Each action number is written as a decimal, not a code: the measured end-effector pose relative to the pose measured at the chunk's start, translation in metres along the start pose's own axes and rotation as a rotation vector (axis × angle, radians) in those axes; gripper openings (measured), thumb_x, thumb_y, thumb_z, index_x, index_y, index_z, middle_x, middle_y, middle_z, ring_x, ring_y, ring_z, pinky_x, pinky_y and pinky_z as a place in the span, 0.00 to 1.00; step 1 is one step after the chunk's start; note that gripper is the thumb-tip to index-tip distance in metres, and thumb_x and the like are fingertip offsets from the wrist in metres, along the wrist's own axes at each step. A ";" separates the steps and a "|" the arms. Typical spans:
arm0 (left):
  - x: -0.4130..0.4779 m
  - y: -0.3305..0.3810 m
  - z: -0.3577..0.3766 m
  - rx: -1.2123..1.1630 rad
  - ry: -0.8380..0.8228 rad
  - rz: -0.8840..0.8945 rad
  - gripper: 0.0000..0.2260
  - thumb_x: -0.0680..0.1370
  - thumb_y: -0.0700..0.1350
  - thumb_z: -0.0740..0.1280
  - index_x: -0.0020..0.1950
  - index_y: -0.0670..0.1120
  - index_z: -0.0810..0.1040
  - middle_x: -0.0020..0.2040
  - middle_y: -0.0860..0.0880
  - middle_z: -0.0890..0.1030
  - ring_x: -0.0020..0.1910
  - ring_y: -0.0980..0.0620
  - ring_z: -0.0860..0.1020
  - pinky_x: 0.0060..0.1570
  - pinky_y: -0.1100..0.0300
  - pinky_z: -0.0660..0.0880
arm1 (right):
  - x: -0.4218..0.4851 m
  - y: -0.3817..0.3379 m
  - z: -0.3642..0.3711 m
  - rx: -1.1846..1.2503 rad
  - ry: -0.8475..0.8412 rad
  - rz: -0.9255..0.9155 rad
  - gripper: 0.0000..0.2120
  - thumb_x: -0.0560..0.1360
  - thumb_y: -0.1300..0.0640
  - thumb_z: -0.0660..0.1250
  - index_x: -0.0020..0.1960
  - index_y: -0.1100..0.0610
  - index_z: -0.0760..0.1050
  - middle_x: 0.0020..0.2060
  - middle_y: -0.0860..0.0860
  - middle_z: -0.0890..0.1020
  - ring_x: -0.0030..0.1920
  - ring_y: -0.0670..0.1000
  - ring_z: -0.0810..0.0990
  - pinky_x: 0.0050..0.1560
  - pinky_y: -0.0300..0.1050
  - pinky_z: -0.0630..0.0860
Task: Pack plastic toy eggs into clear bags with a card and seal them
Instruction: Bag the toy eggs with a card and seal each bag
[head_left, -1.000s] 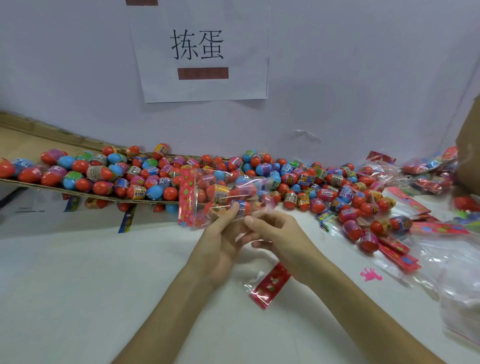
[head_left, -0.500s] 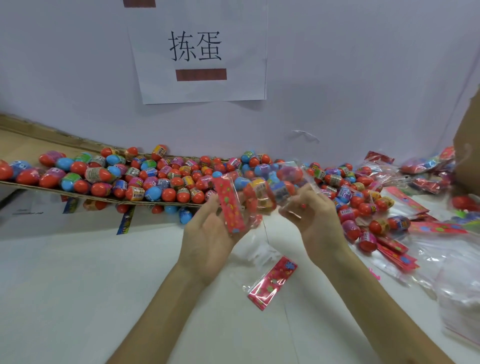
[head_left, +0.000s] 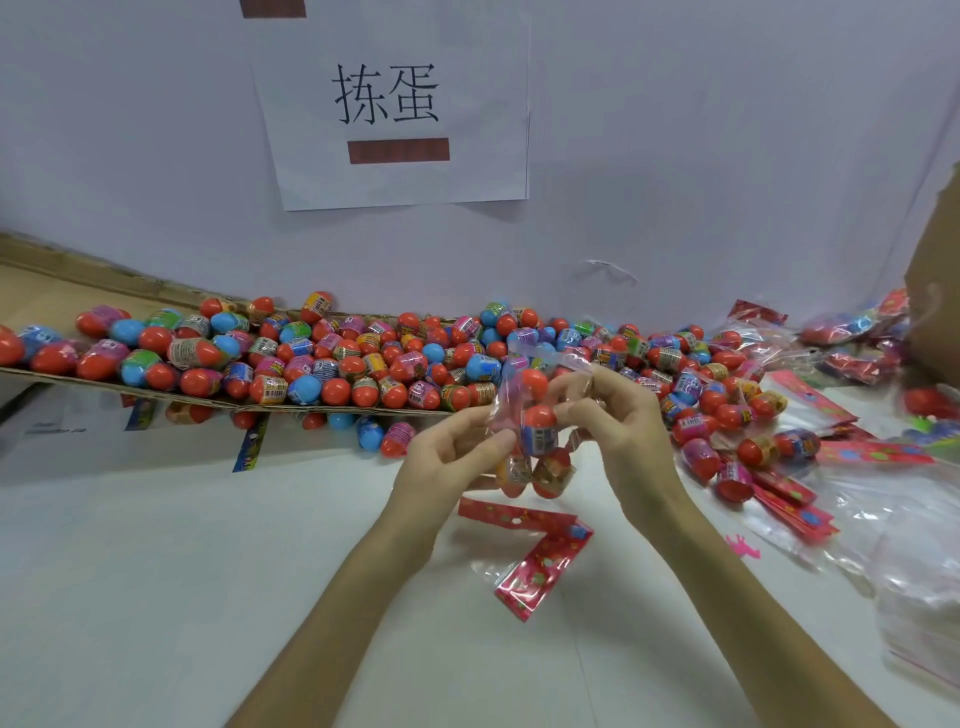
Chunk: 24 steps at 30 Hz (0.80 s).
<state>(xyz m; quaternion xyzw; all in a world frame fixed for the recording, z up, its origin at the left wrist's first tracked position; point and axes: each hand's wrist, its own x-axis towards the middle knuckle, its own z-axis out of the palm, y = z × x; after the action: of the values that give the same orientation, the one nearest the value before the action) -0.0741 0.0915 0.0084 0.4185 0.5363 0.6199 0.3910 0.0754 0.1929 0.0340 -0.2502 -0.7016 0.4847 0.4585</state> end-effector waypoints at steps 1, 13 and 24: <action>0.000 -0.002 0.000 0.021 0.004 0.004 0.17 0.77 0.50 0.71 0.65 0.49 0.81 0.54 0.48 0.87 0.52 0.45 0.86 0.50 0.52 0.84 | -0.001 0.000 0.001 -0.023 -0.005 -0.018 0.06 0.70 0.57 0.65 0.40 0.61 0.77 0.36 0.50 0.80 0.39 0.45 0.80 0.37 0.37 0.80; 0.001 -0.004 0.001 -0.081 0.144 -0.078 0.09 0.81 0.45 0.70 0.60 0.53 0.83 0.52 0.49 0.87 0.47 0.49 0.87 0.45 0.48 0.84 | 0.007 0.006 -0.003 0.107 -0.051 0.181 0.17 0.73 0.45 0.73 0.57 0.51 0.75 0.51 0.47 0.83 0.49 0.48 0.85 0.43 0.40 0.82; -0.003 -0.009 0.006 0.034 -0.108 -0.117 0.22 0.73 0.49 0.79 0.66 0.52 0.80 0.57 0.48 0.86 0.54 0.47 0.86 0.54 0.52 0.83 | 0.001 0.006 -0.001 0.066 -0.002 0.110 0.04 0.76 0.59 0.74 0.49 0.51 0.82 0.45 0.55 0.84 0.48 0.60 0.83 0.50 0.54 0.83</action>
<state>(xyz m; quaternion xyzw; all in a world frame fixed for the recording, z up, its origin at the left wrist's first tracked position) -0.0668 0.0920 -0.0001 0.4262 0.5484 0.5633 0.4476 0.0750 0.1968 0.0294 -0.2730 -0.6709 0.5322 0.4384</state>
